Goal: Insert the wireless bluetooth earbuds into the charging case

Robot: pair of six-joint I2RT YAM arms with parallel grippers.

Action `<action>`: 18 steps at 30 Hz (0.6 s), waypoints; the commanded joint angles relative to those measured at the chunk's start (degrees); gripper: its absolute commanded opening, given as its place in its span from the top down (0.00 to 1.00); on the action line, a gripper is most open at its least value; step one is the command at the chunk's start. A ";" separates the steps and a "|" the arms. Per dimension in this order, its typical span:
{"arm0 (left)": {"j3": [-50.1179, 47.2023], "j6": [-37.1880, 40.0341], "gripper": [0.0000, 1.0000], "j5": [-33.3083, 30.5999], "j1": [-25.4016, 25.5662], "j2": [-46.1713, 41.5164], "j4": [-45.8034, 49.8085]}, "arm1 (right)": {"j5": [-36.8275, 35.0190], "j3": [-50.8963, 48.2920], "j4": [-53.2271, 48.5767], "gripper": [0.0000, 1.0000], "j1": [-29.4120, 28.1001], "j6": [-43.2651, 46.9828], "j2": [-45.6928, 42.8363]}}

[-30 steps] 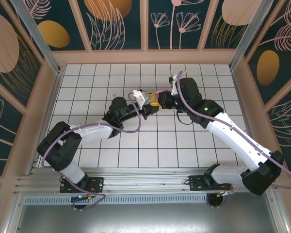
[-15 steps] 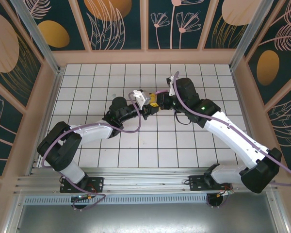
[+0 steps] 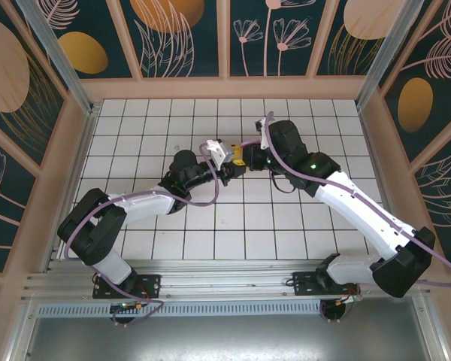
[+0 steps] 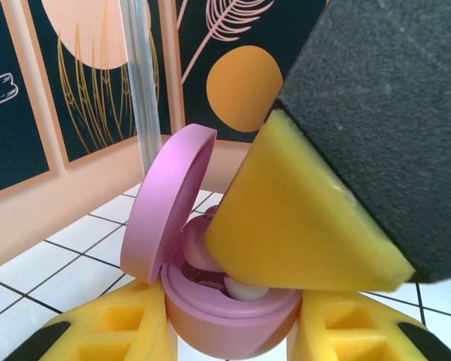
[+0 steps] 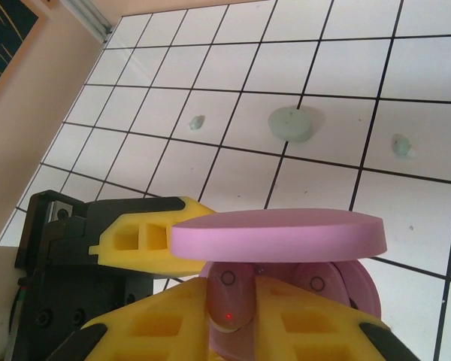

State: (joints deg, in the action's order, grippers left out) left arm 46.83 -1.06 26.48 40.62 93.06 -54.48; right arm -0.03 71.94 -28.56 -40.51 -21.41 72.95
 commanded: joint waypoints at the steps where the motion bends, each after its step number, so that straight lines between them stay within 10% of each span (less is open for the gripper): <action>1: 0.45 0.94 0.96 0.46 0.42 -1.65 -1.20 | 0.19 1.43 -2.01 0.79 -0.36 1.11 1.00; 18: 0.25 1.09 0.96 -0.10 0.35 -1.39 -0.69 | 1.30 4.54 -3.60 0.70 -0.40 -0.72 0.18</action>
State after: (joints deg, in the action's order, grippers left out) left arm 46.83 -1.04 26.46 40.62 93.06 -53.34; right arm 0.47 73.52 -30.81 -40.51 -21.39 73.45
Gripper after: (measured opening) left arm 0.308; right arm 0.302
